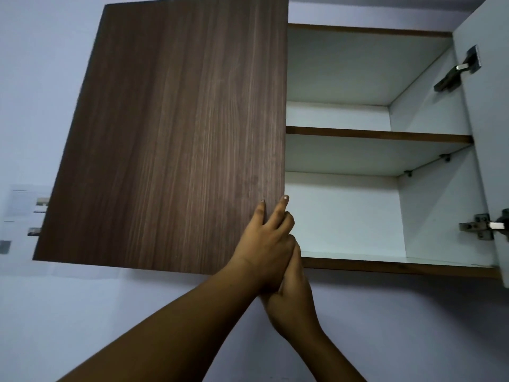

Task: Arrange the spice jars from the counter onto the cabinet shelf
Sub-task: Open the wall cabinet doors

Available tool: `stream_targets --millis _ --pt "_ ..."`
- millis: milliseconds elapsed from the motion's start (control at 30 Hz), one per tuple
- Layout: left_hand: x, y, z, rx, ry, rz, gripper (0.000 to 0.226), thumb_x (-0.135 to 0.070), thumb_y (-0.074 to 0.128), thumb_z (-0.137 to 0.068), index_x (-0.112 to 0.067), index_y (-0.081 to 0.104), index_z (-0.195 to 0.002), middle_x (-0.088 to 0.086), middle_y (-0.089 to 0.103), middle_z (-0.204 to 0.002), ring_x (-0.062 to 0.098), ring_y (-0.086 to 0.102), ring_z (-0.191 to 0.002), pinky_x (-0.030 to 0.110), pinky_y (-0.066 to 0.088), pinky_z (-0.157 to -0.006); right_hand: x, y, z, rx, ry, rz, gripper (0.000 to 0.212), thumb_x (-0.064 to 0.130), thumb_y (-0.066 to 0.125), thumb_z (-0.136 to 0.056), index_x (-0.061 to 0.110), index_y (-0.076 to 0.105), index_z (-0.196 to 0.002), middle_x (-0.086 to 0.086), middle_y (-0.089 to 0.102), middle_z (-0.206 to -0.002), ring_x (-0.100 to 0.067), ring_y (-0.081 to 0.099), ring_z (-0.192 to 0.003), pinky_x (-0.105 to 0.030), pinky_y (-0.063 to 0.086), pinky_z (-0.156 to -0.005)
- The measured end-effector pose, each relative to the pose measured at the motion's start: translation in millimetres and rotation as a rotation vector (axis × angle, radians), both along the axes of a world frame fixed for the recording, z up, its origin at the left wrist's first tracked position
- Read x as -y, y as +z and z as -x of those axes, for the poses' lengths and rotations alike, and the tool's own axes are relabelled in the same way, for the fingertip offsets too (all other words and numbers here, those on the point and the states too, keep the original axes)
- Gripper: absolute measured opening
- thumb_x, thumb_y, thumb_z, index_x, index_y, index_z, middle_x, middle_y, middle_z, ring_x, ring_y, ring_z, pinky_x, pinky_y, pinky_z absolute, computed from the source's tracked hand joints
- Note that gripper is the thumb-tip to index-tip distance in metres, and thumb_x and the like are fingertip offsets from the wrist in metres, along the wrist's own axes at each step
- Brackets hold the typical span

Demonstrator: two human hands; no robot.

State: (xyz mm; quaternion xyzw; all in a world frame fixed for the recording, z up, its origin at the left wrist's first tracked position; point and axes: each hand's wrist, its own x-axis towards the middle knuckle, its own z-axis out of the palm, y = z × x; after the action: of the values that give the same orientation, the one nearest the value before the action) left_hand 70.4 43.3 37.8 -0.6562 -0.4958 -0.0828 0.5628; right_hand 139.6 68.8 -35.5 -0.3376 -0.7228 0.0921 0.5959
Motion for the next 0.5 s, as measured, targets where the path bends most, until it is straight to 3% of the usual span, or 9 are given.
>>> stream_targets --millis 200,333,500 --pt "50.6 -0.3 2.3 0.024 -0.021 -0.055 0.046 -0.042 0.04 -0.091 -0.018 0.049 -0.128 0.015 0.022 -0.15 0.042 -0.009 -0.142 0.059 0.002 -0.111 46.4 5.0 -5.2 0.08 0.022 -0.066 0.09 0.024 0.072 -0.08 0.018 0.013 -0.148 0.0 0.038 -0.146 -0.015 0.043 -0.128 -0.03 0.046 -0.101" --pt "102.0 -4.5 -4.0 0.075 0.067 -0.07 0.049 -0.047 0.04 -0.09 -0.021 0.046 -0.131 0.014 0.023 -0.149 0.057 -0.002 -0.136 0.06 0.005 -0.111 86.1 4.2 -11.0 0.118 0.082 -0.092 0.094 0.026 0.074 -0.078 0.021 0.011 -0.148 0.002 0.038 -0.146 -0.016 0.044 -0.128 -0.034 0.048 -0.1" --pt "165.7 -12.7 -10.1 0.125 0.187 -0.064 0.053 -0.052 0.042 -0.089 -0.024 0.04 -0.134 0.012 0.017 -0.151 0.059 0.003 -0.134 0.06 0.01 -0.111 135.6 1.1 -14.5 0.182 0.142 -0.149 0.095 0.029 0.073 -0.079 0.022 0.008 -0.148 0.002 0.036 -0.147 -0.017 0.045 -0.127 -0.032 0.049 -0.099"
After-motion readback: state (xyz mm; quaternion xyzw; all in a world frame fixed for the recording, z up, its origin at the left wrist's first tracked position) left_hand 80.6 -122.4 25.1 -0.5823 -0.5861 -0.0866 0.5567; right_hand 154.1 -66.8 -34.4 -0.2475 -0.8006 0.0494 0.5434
